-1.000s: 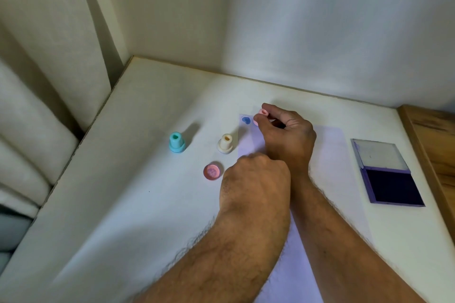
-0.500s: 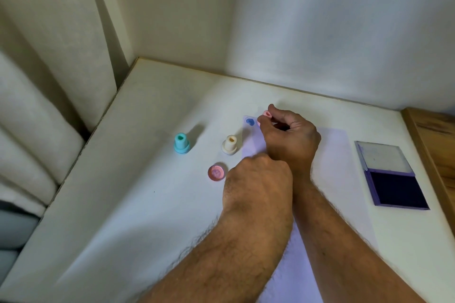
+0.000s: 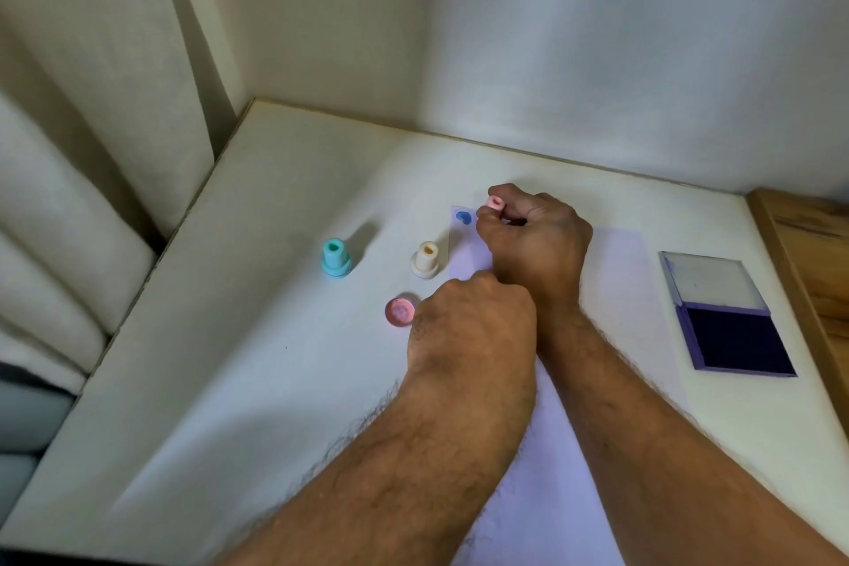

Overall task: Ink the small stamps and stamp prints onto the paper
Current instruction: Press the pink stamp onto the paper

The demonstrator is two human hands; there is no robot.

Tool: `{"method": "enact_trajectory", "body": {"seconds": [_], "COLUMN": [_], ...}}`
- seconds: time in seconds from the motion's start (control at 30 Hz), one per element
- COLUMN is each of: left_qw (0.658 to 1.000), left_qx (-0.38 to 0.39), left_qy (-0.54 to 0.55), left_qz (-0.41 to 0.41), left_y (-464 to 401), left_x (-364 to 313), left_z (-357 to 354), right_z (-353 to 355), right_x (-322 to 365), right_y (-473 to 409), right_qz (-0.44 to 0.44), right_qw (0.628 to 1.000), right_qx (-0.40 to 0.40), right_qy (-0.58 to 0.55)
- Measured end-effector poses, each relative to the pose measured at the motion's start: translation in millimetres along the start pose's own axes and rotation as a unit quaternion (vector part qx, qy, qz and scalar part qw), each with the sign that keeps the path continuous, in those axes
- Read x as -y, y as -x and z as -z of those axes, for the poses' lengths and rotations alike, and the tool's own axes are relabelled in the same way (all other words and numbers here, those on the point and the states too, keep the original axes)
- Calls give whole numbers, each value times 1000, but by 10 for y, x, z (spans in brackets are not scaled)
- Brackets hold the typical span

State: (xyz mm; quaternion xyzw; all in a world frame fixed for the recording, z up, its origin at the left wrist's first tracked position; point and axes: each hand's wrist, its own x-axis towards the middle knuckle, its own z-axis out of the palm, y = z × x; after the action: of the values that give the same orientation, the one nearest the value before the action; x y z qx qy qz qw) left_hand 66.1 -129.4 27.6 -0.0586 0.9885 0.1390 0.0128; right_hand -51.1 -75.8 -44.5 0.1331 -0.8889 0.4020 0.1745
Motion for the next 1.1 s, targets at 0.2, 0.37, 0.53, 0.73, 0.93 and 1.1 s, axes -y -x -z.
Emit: {"method": "enact_trajectory", "body": {"seconds": [0.2, 0.37, 0.53, 0.73, 0.93, 1.1], "left_qw": [1000, 1000, 998, 988, 988, 989], "left_qx": [13, 11, 35, 122, 116, 141], "left_qy": [-10, -22, -44, -90, -103, -23], "left_qz": [-10, -9, -4, 15, 5, 42], "left_y": [23, 22, 30, -18, 9, -17], "left_x": [-39, -35, -40, -81, -80, -31], "left_z": [33, 54, 78, 83, 81, 98], "right_z": [94, 130, 187, 368, 819, 1100], "right_x": [62, 109, 182, 231, 317, 435], "right_y": [-155, -194, -158, -5, 275, 419], "right_qz": [-3, -14, -76, -220, -373, -445], "right_qw": [995, 992, 990, 964, 876, 820], "right_qx": [90, 119, 121, 41, -28, -14], "right_qy": [37, 46, 8, -145, -305, -360]}}
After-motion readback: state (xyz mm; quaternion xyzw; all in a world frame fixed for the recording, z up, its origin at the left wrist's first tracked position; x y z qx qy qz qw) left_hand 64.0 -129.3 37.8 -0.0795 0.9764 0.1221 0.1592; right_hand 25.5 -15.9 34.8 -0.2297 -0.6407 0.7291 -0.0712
